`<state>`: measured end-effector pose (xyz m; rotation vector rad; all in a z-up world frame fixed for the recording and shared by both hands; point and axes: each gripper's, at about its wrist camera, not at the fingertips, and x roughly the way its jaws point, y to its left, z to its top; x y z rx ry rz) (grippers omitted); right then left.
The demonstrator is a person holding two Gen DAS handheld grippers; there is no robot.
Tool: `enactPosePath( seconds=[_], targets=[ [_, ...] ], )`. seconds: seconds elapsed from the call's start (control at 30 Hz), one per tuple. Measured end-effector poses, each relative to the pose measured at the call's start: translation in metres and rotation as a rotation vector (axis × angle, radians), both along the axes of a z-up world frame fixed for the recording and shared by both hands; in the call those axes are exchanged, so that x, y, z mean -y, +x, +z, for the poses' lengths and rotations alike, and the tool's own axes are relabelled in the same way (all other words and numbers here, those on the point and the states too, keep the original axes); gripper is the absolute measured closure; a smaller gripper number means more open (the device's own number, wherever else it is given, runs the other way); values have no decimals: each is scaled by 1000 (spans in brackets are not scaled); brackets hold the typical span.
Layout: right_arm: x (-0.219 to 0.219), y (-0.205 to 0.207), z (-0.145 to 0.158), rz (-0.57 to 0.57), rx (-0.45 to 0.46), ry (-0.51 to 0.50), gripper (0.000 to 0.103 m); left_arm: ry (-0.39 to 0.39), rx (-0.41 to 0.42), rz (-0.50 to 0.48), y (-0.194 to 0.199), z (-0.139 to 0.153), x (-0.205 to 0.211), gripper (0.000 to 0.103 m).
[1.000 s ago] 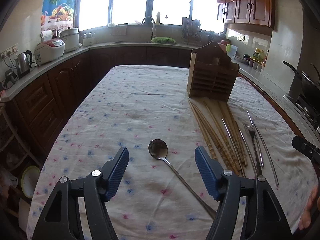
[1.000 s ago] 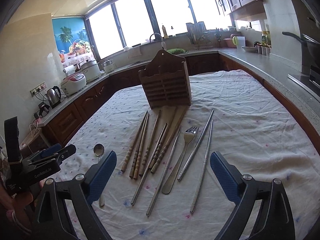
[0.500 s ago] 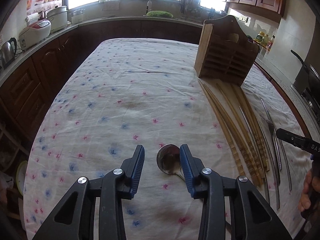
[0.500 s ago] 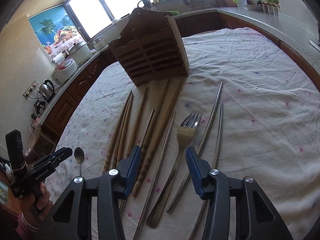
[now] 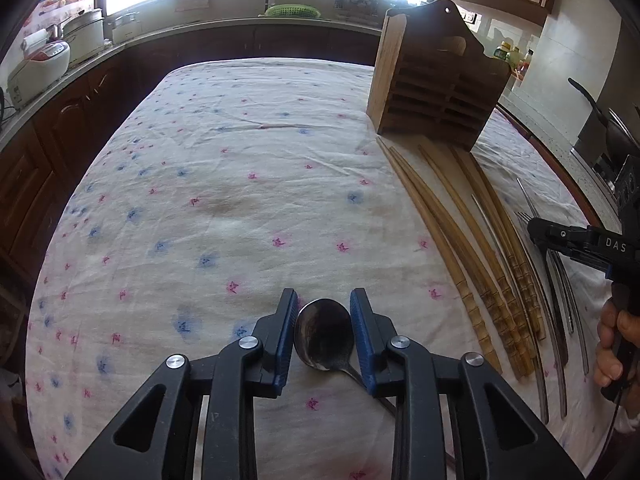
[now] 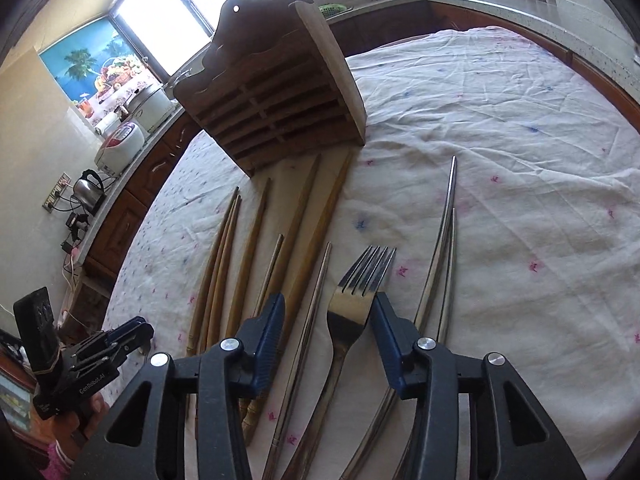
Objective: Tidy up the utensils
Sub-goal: 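Close the left tool on the steel spoon while the right tool grasps the fork, then lift the spoon with the left tool while the right tool carries the fork into the wooden holder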
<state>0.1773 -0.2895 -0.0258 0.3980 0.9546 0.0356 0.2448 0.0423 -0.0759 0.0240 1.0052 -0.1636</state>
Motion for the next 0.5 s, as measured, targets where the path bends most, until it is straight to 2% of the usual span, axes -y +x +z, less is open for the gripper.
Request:
enactPosePath(
  seconds=[0.03, 0.1, 0.2, 0.27, 0.5],
  targets=[
    [2, 2, -1, 1, 3, 21, 68, -15, -5, -6, 1, -1, 0, 89],
    [6, 5, -5, -3, -8, 43, 95, -42, -14, -19, 0, -1, -2, 97],
    [6, 4, -5, 12, 6, 88, 97, -23, 0, -26, -5, 2, -3, 97],
    [4, -1, 1, 22, 28, 83, 98, -32, 16, -30, -10, 9, -5, 97],
    [-3, -25, 41, 38, 133, 55, 100, -69, 102, -41, -28, 50, -6, 99]
  ],
)
